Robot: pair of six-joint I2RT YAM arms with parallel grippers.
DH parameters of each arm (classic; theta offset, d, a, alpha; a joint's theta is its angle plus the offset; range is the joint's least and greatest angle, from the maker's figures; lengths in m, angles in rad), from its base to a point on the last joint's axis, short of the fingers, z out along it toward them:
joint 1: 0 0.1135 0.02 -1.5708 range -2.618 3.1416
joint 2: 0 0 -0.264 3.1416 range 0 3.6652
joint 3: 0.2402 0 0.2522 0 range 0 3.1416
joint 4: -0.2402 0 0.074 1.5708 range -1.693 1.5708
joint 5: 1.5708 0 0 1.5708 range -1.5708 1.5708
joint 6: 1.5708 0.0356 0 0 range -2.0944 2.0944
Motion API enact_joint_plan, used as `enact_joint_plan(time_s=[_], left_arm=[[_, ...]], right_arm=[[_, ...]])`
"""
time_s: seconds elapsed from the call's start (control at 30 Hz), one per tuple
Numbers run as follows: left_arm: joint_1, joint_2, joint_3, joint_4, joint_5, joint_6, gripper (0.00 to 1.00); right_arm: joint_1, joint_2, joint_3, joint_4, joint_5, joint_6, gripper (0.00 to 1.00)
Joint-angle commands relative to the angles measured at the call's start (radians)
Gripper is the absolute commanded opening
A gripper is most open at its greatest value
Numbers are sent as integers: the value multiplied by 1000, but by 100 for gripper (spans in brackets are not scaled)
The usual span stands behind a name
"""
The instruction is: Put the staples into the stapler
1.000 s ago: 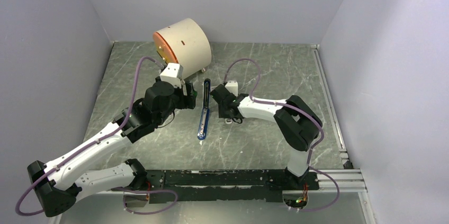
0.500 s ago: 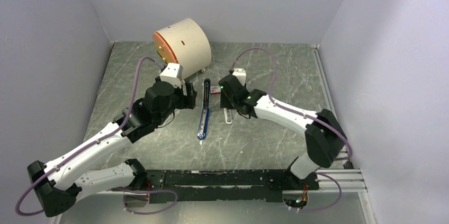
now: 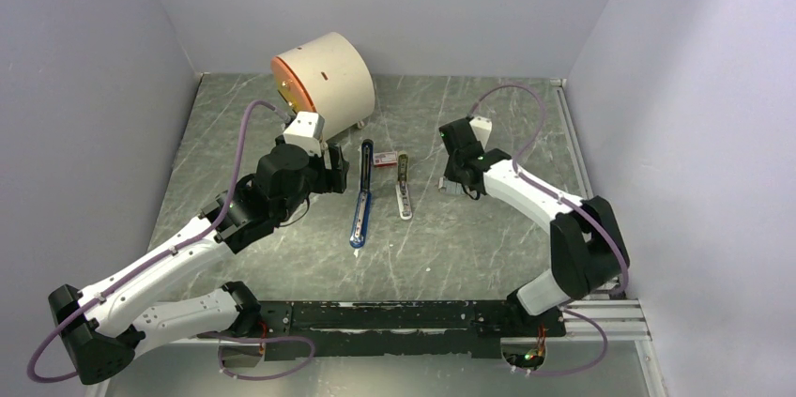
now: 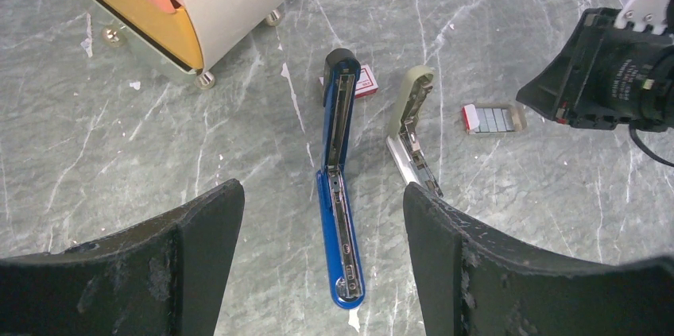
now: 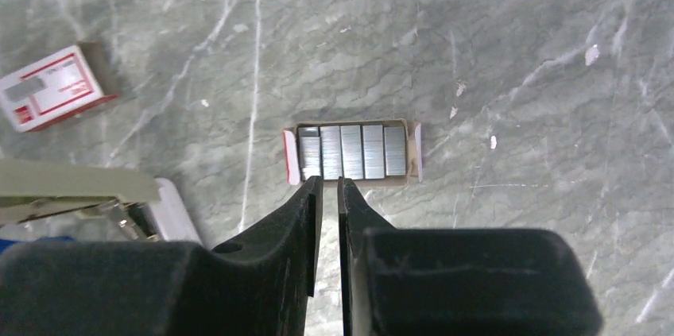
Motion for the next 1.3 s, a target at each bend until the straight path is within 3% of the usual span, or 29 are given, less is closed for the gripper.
enact_joint_plan(time_s=[0.0, 0.17, 0.6, 1.27], left_arm=[[1, -10, 11, -1, -10, -2, 78], [1, -9, 9, -3, -13, -2, 78], [0, 3, 5, -5, -8, -3, 78], [0, 16, 4, -6, -18, -3, 78]], right_arm=[[-31, 70, -4, 20, -34, -20, 15], [-39, 149, 9, 50, -80, -34, 16], [-56, 228, 37, 76, -136, -36, 32], [-60, 296, 97, 73, -142, -60, 37]])
